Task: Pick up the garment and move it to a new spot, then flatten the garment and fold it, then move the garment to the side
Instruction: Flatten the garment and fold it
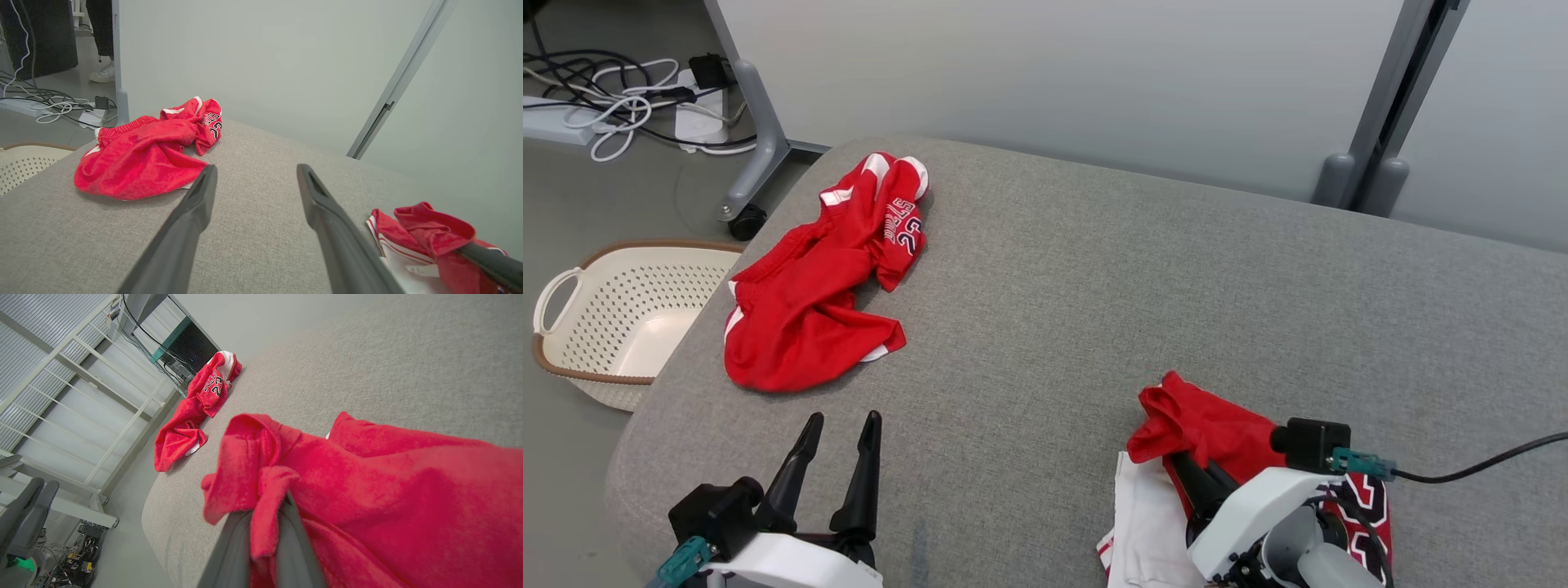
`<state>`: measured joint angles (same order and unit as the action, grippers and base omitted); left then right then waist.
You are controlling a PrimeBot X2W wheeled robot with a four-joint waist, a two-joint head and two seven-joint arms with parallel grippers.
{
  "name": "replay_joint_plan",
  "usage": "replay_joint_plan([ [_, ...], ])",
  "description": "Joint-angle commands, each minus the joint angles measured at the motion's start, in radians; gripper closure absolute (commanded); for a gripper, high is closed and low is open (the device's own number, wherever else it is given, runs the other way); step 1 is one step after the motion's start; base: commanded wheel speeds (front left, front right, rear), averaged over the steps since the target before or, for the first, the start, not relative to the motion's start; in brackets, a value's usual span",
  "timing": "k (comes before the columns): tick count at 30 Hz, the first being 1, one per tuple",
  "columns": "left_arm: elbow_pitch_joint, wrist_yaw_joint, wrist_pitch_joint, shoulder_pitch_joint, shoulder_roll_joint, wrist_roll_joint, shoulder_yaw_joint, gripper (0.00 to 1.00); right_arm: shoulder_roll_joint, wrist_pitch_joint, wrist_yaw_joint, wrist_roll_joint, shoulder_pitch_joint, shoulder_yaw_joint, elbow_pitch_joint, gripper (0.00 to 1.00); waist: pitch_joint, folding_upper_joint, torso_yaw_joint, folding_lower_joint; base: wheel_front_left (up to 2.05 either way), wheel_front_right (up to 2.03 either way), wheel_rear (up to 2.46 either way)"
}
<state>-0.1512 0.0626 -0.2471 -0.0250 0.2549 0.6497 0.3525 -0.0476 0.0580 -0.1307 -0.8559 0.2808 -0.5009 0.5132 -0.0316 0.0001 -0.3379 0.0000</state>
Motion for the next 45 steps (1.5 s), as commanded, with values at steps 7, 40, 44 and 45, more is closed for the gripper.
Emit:
replay_joint_plan([
  [7, -0.009, 0.001, -0.006, -0.014, 0.002, 0.002, -0.003, 0.00, -0.006, 0.054, 0.000, -0.070, 0.082, -0.108, 0.122, 0.00, -0.008, -0.0001, 0.011, 0.0000, 0.00, 0.00, 0.00],
  [40, 0.042, 0.032, -0.016, 0.018, 0.005, -0.018, -0.025, 0.00, -0.071, -0.037, 0.000, 0.348, -0.150, 0.412, -0.379, 0.27, 0.040, -0.0001, 0.282, 0.0000, 0.00, 0.00, 0.00],
  [44, 0.032, 0.026, -0.016, 0.011, 0.000, -0.014, -0.024, 0.00, -0.032, -0.108, 0.000, 0.354, -0.170, 0.350, -0.401, 1.00, 0.038, -0.0001, 0.258, 0.0000, 0.00, 0.00, 0.00],
  [45, 0.030, 0.025, -0.017, 0.010, -0.001, -0.013, -0.023, 0.00, -0.027, -0.127, 0.000, 0.341, -0.172, 0.333, -0.395, 1.00, 0.037, -0.0001, 0.250, 0.0000, 0.00, 0.00, 0.00],
])
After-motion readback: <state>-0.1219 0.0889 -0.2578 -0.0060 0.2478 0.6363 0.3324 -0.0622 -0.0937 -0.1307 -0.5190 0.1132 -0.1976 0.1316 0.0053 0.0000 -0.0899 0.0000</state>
